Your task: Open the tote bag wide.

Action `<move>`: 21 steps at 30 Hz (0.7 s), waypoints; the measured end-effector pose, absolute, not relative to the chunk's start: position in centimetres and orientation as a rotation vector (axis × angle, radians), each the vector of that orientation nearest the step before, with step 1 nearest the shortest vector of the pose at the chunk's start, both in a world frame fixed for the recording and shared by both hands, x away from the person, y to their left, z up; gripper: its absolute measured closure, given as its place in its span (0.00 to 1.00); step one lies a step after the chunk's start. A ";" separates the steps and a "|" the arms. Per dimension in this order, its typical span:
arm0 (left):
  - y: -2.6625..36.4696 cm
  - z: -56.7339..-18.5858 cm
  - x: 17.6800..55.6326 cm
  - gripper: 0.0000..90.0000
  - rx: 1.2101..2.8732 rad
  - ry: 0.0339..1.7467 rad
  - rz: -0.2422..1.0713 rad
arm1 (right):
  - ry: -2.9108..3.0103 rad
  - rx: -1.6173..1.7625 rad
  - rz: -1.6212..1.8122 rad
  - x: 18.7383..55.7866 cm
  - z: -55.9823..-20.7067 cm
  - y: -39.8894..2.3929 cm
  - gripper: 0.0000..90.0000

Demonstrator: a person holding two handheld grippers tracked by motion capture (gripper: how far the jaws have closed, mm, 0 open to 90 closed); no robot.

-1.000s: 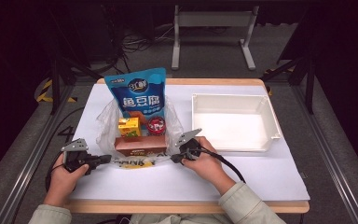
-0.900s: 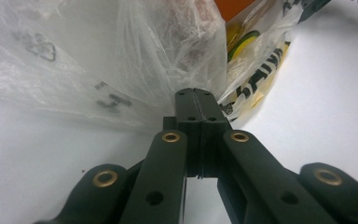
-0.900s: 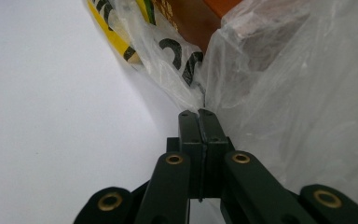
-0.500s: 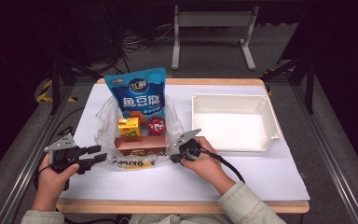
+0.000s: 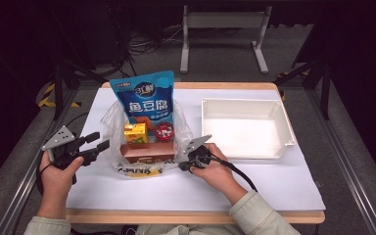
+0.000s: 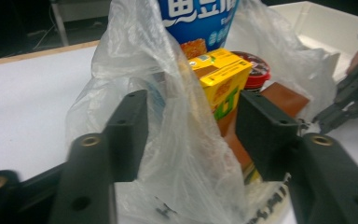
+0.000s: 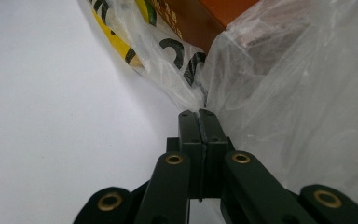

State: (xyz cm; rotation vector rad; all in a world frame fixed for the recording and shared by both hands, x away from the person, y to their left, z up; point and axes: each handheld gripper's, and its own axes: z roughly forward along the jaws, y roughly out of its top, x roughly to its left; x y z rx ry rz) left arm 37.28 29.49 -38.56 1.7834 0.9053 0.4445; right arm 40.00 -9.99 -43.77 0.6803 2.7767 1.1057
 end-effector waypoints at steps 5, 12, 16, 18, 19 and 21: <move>29.7 -39.3 38.6 0.97 1.773 0.955 0.415 | 2.776 0.682 1.106 39.9 -43.7 -10.0 1.00; 30.2 -41.6 39.9 1.00 1.818 1.067 0.414 | 2.774 0.676 1.111 39.9 -43.7 -10.0 1.00; 30.3 -42.7 40.2 1.00 1.852 1.095 0.389 | 2.774 0.674 1.111 39.8 -43.7 -10.0 1.00; 30.3 -43.3 40.4 1.00 1.895 1.105 0.390 | 2.774 0.673 1.111 39.8 -43.7 -10.1 1.00; 30.2 -43.5 40.4 1.00 1.898 1.115 0.383 | 2.772 0.672 1.112 39.9 -43.7 -10.1 1.00; 30.1 -43.7 40.5 1.00 1.913 1.120 0.375 | 2.772 0.673 1.114 39.8 -43.6 -10.1 1.00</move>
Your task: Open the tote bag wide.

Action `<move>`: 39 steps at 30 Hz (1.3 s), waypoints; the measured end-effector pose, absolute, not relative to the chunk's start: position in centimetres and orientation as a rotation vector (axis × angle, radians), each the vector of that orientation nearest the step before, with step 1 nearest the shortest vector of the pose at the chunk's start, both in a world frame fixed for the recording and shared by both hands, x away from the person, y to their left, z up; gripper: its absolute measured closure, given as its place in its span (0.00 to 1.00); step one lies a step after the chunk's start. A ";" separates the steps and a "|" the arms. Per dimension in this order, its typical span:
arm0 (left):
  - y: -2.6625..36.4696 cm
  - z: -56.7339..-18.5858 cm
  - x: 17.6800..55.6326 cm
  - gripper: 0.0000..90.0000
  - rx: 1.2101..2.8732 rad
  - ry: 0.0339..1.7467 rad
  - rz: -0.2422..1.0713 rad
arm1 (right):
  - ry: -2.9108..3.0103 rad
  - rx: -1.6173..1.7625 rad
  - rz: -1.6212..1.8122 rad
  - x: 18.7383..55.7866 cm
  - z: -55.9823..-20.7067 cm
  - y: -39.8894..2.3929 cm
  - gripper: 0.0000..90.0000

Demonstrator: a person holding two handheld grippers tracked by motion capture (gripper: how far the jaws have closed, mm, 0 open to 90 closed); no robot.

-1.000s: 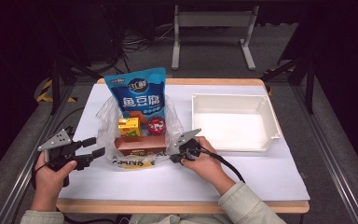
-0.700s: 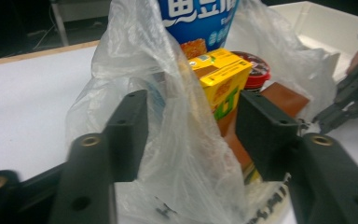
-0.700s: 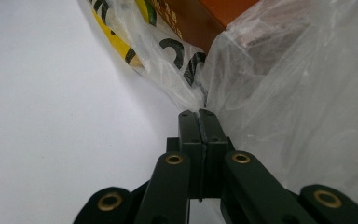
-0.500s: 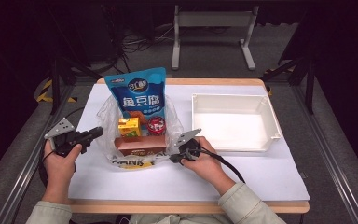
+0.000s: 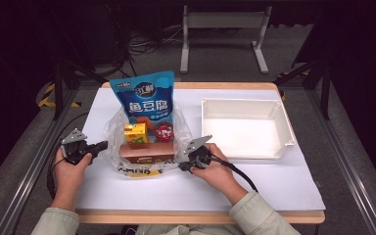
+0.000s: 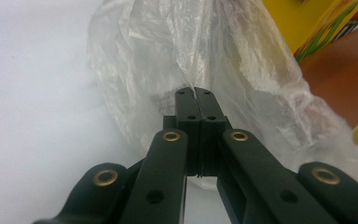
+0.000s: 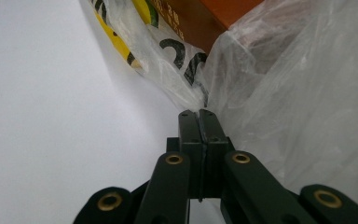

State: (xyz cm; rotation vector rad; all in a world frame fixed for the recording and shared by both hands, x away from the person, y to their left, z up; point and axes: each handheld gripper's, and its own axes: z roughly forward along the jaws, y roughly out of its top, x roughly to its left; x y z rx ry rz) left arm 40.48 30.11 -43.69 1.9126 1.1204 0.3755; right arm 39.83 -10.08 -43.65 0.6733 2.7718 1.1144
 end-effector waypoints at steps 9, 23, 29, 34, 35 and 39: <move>29.7 -45.3 40.6 1.00 1.987 1.153 0.344 | 2.770 0.671 1.117 39.7 -43.6 -10.2 1.00; 30.4 -44.9 40.0 1.00 1.906 1.100 0.343 | 2.681 0.664 1.267 38.9 -40.9 -10.8 0.77; 30.5 -44.8 40.0 1.00 1.903 1.092 0.348 | 2.594 0.652 1.386 38.3 -38.9 -11.1 0.65; 30.4 -44.7 39.9 1.00 1.901 1.088 0.349 | 2.447 0.666 1.444 38.5 -36.5 -11.7 0.57; 30.4 -44.7 39.9 1.00 1.902 1.087 0.350 | 2.447 0.666 1.444 38.5 -36.5 -11.7 0.57; 30.4 -44.7 39.9 1.00 1.905 1.081 0.354 | 2.351 0.704 1.453 39.3 -36.0 -11.9 0.52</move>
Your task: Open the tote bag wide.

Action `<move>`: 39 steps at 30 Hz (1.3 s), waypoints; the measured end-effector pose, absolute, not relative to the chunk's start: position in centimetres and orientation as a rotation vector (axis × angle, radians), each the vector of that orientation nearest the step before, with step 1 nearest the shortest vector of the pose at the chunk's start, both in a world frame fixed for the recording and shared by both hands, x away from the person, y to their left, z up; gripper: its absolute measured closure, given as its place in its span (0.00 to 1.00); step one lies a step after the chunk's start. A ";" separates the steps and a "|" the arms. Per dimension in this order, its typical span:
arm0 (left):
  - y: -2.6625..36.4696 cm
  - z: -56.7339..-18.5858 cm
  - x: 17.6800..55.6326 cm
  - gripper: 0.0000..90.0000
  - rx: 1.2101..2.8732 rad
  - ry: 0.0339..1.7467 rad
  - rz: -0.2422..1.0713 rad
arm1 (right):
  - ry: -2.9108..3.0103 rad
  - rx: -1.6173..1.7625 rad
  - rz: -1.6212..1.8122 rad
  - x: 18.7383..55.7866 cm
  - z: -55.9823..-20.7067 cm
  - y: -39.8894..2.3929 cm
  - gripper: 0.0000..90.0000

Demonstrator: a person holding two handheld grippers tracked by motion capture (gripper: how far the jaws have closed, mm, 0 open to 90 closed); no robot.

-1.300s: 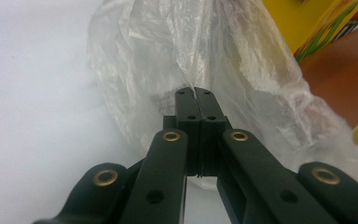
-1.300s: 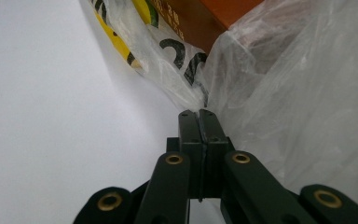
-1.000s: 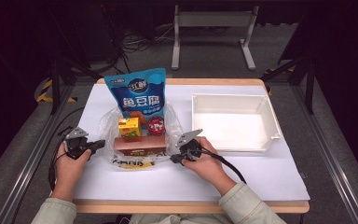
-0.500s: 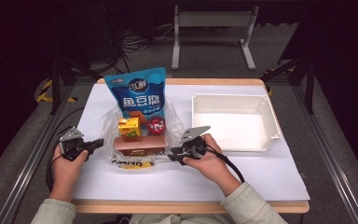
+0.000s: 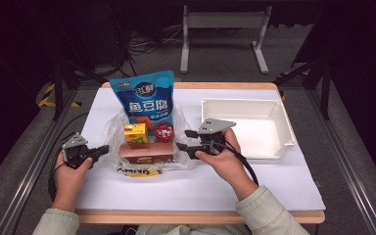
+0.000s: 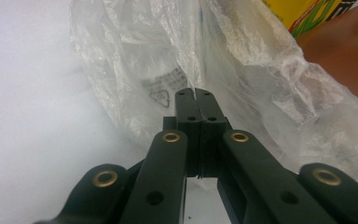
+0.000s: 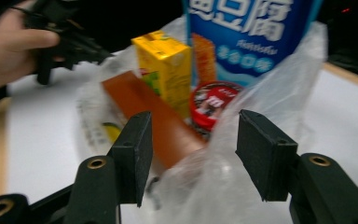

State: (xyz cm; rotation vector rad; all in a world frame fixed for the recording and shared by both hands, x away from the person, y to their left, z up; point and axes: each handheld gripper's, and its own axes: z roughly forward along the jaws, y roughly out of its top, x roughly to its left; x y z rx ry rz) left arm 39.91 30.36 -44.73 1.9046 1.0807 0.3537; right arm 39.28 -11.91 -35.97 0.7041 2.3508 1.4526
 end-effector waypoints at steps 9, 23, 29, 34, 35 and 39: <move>30.4 -44.7 39.9 1.00 1.906 1.070 0.352 | 2.343 0.748 1.348 41.3 -37.9 -11.3 0.77; 30.2 -44.9 40.1 1.00 1.908 1.079 0.360 | 2.429 0.798 1.095 41.5 -41.3 -11.7 1.00; 30.3 -45.1 40.3 1.00 1.922 1.096 0.356 | 2.491 0.819 1.019 41.2 -42.6 -11.7 1.00; 30.6 -45.5 40.4 1.00 1.918 1.135 0.348 | 2.520 0.837 0.985 40.9 -43.2 -11.7 1.00; 30.7 -45.6 40.4 1.00 1.914 1.145 0.347 | 2.524 0.840 0.984 40.8 -43.3 -11.8 1.00; 30.7 -45.6 40.4 1.00 1.930 1.148 0.359 | 2.534 0.856 0.979 40.6 -43.6 -12.2 1.00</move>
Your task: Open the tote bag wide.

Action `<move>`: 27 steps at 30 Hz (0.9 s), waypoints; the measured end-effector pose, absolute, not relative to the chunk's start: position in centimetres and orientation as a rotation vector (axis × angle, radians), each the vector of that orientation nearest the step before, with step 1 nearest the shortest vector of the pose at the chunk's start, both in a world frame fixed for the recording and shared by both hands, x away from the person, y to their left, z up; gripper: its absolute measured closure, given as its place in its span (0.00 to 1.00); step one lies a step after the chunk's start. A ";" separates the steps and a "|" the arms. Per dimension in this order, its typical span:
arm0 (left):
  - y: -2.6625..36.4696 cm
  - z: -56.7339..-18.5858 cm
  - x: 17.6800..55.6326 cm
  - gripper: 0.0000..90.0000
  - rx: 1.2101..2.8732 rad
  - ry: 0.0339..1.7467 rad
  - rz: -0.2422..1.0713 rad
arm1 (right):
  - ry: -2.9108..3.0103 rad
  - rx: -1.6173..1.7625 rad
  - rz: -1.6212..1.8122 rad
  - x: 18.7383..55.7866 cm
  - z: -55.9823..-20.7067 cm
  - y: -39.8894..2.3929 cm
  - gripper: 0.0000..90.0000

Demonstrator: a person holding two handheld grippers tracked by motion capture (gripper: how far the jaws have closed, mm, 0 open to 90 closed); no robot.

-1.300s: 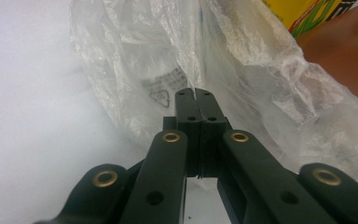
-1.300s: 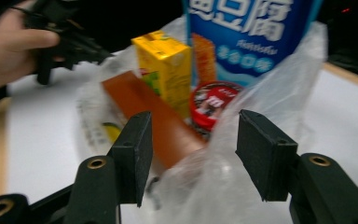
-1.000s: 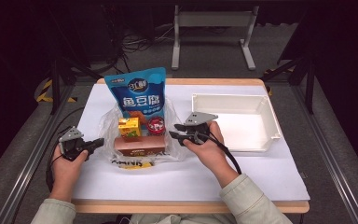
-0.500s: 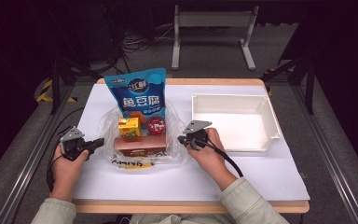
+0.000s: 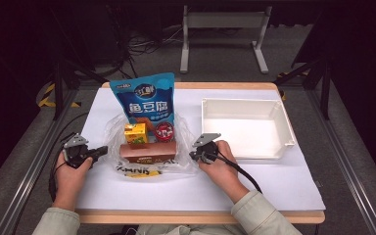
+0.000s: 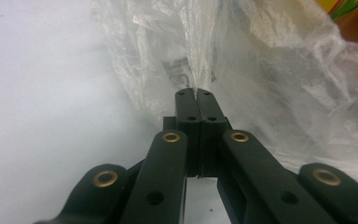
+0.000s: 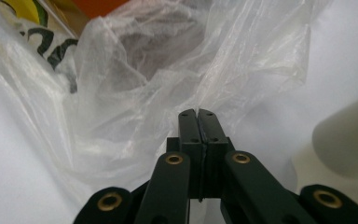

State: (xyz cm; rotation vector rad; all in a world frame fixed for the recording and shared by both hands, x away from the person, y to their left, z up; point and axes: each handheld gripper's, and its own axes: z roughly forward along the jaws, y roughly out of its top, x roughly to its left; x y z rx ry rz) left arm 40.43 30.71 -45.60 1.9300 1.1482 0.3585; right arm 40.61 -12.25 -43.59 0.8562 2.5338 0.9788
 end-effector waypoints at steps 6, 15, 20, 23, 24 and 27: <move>30.8 -45.5 40.3 1.00 1.906 1.149 0.345 | 2.554 0.886 0.984 40.3 -43.9 -13.0 1.00; 31.4 -43.3 39.2 0.67 1.782 1.142 0.407 | 2.557 0.880 1.015 40.2 -43.8 -12.7 1.00; 30.9 -41.5 38.4 0.65 1.737 1.084 0.402 | 2.556 0.873 1.024 40.2 -43.8 -12.6 1.00; 29.8 -41.0 38.3 0.62 1.747 1.044 0.350 | 2.558 0.870 1.030 40.2 -43.8 -12.6 1.00; 29.4 -41.0 38.2 0.60 1.752 1.034 0.328 | 2.558 0.869 1.031 40.2 -43.8 -12.5 1.00; 28.3 -41.3 38.5 0.53 1.788 1.039 0.310 | 2.558 0.867 1.038 40.2 -43.8 -12.5 1.00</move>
